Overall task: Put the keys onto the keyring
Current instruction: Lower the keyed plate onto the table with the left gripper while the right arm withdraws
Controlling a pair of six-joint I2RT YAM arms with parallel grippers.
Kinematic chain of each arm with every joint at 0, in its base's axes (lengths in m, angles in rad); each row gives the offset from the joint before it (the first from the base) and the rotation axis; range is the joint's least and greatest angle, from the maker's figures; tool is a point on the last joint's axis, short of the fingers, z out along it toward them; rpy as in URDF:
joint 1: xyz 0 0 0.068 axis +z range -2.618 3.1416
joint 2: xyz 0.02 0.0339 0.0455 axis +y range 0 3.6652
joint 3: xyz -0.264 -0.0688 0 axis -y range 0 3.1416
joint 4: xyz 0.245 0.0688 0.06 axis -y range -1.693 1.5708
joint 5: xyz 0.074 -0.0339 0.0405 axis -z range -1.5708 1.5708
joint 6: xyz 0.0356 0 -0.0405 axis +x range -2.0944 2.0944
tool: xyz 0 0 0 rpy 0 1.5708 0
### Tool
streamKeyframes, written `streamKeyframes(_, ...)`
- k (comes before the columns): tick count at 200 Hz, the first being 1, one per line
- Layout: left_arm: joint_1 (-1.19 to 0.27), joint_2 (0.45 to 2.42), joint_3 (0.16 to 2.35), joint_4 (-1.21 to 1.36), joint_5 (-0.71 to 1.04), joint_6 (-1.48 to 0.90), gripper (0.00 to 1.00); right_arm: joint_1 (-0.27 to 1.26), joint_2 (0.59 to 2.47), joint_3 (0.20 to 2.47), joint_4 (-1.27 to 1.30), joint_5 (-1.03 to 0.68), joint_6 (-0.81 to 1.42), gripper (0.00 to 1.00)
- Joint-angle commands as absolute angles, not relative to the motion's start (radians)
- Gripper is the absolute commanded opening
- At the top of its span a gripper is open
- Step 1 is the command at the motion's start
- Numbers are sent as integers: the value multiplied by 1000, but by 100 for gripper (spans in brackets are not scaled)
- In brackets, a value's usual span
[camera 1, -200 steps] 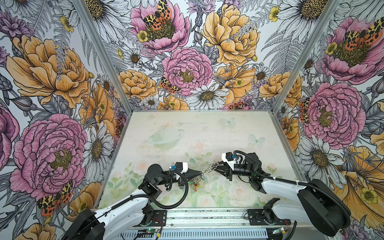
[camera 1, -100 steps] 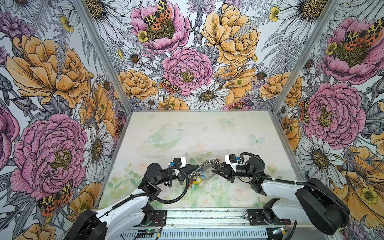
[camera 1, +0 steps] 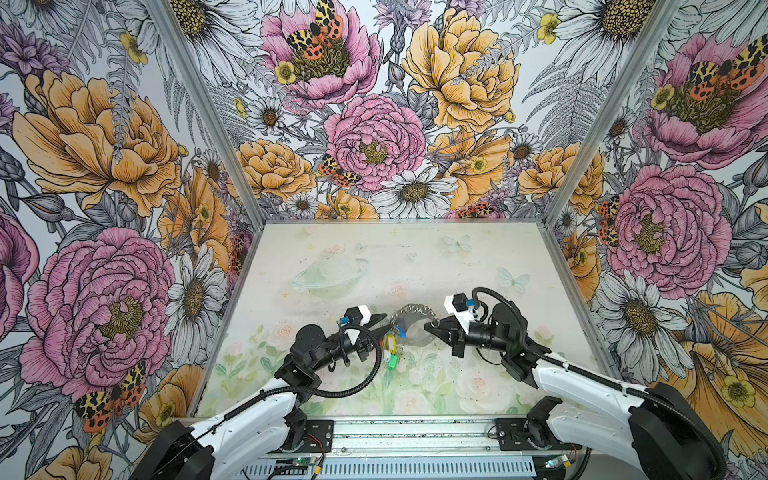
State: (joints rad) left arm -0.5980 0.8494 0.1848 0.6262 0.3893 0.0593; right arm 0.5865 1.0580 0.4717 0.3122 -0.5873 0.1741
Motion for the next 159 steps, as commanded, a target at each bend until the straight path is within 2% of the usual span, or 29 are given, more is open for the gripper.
streamKeyframes(1,-589,797,189,527,69,42,53,600,1054,715,-265,-133,138,0)
streamKeyframes(10,-584,774,191,493,-7,25,61,614,1097,792,-382,-30,141,0)
streamKeyframes(22,-575,746,201,441,-59,14,65,662,1175,901,-553,175,141,0)
streamKeyframes(40,-572,719,209,383,-133,7,70,734,1322,1059,-765,391,112,0)
streamKeyframes(52,-568,702,205,365,-188,-8,73,786,1376,1125,-820,394,58,0)
streamKeyframes(67,-548,675,188,371,-186,-27,76,818,1384,1163,-815,313,23,0)
streamKeyframes(107,-509,599,157,360,-172,-59,81,810,1454,1270,-865,375,-26,0)
streamKeyframes(122,-496,576,147,359,-169,-70,82,798,1492,1314,-896,411,-52,0)
streamKeyframes(159,-471,552,135,353,-146,-86,84,642,1588,1420,-943,525,-92,0)
